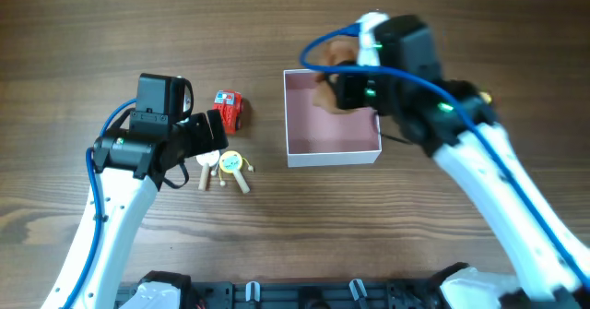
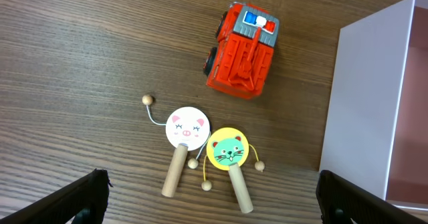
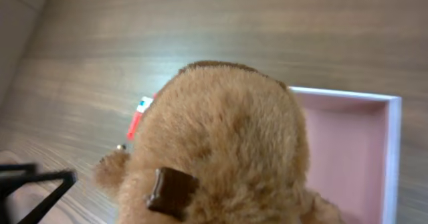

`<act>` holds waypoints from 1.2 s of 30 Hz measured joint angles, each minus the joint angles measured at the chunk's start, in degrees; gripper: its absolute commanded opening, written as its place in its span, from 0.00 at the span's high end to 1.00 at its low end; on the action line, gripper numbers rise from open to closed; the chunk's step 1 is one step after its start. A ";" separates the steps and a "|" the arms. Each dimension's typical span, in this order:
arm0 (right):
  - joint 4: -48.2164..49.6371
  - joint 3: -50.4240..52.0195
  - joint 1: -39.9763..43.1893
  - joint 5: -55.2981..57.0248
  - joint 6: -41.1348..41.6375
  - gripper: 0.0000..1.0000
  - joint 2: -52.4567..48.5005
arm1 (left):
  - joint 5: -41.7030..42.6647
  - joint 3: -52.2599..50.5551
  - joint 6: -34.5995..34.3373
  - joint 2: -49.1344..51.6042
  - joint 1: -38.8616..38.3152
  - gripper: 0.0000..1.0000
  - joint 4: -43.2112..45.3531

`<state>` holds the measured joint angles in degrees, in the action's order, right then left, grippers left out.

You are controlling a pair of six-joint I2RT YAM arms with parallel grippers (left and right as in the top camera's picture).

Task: Pack container
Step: 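Carry the bear left and drop it into the box, then move the right gripper to the plush duck and grasp it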

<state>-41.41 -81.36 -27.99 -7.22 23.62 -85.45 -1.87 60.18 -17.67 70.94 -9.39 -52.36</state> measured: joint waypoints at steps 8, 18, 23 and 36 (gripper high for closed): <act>8.55 0.68 -0.81 -1.36 2.27 0.59 -24.33 | 0.00 0.00 0.00 0.00 0.00 0.00 0.00; 9.44 0.74 -0.79 -2.40 -1.36 0.18 -22.97 | 0.00 0.00 0.00 0.00 0.00 0.00 0.02; 5.25 0.61 0.59 -0.42 -3.02 0.13 -8.39 | 0.00 0.00 0.00 0.00 0.00 0.00 0.02; -10.64 3.87 36.92 14.88 -3.82 0.01 2.89 | -0.02 0.00 0.00 0.00 0.00 0.00 0.00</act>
<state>-52.05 -77.49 8.93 7.66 19.79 -82.56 -1.89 60.18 -17.67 70.94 -9.39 -52.36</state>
